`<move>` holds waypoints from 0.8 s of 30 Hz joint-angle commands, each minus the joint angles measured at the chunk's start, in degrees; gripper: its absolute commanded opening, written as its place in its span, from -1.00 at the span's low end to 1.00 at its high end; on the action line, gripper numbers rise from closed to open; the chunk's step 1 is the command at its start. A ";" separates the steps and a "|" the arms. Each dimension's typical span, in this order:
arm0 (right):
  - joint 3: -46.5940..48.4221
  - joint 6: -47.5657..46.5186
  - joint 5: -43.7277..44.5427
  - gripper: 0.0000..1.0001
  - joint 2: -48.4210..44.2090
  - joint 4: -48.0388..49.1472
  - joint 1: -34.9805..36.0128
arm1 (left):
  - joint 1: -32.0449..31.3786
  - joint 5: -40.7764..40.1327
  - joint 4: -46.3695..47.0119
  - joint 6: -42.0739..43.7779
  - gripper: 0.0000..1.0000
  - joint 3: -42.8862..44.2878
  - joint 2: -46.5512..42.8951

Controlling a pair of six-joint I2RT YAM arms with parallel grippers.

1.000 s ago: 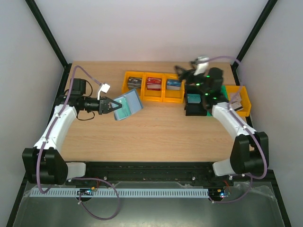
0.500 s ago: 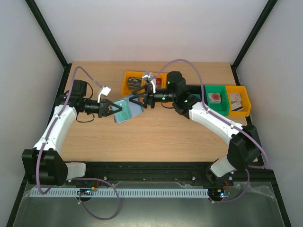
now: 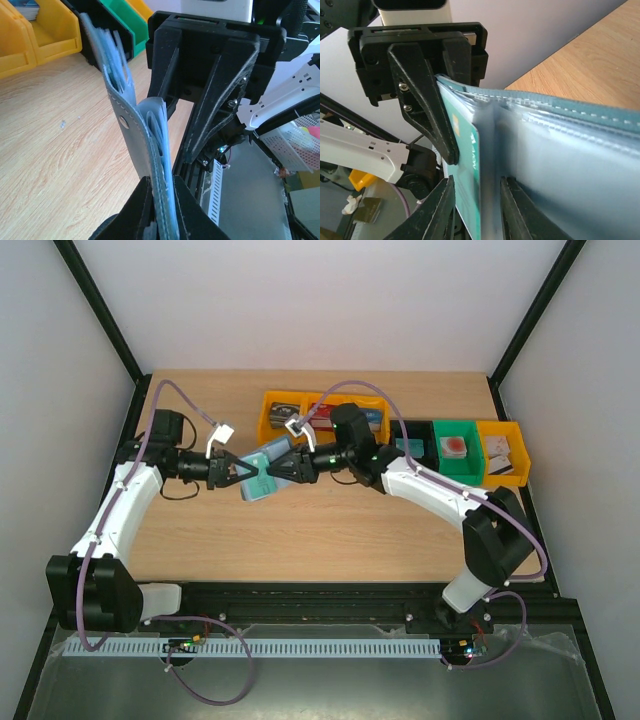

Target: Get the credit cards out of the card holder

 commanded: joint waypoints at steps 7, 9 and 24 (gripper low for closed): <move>-0.23 4.36 -6.71 -0.72 2.96 5.71 1.96 | -0.06 3.75 -1.60 2.69 -0.96 1.31 -1.01; -0.23 5.73 -7.92 -0.75 3.24 7.57 2.16 | -0.06 3.98 -1.55 2.69 -0.96 1.26 -0.99; -2.73 11.96 -6.55 -0.97 1.49 18.85 1.05 | 0.01 5.70 -0.72 1.64 -0.63 0.16 -0.99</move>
